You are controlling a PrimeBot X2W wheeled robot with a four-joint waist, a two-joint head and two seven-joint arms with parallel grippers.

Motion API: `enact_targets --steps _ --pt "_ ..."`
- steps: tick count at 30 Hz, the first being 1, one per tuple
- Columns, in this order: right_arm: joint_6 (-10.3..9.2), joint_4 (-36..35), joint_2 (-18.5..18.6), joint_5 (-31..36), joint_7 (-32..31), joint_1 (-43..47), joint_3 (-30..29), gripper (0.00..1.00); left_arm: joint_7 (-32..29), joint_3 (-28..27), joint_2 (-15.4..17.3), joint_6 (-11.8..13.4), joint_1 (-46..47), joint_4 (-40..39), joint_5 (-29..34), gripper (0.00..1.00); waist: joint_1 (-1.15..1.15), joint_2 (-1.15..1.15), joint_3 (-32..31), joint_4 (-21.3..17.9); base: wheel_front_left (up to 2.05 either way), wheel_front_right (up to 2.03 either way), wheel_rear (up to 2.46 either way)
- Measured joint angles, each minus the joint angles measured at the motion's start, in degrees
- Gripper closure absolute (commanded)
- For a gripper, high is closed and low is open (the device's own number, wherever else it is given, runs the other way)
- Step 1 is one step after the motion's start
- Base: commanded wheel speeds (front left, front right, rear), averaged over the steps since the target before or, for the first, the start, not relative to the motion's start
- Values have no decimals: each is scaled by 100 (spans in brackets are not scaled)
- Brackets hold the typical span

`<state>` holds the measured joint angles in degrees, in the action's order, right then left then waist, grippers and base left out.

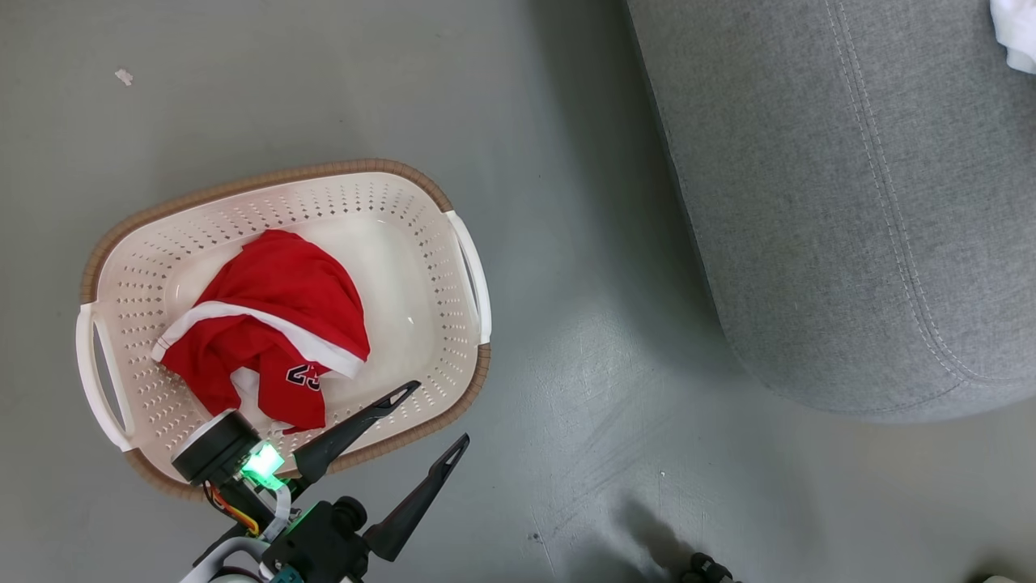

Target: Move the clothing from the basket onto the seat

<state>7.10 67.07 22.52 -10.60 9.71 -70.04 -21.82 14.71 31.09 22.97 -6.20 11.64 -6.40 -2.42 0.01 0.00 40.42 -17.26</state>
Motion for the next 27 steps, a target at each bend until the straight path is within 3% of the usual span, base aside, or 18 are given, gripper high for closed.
enact_targets --steps 13,27 --pt "-1 423 -13 331 214 -61 -411 0 0 11 -163 -1 148 94 -16 0 0 0 -183 5 0 0 0" --pt "-1 579 66 829 216 73 -501 0 0 179 -544 -10 353 291 -111 0 0 0 -564 -19 0 0 0"
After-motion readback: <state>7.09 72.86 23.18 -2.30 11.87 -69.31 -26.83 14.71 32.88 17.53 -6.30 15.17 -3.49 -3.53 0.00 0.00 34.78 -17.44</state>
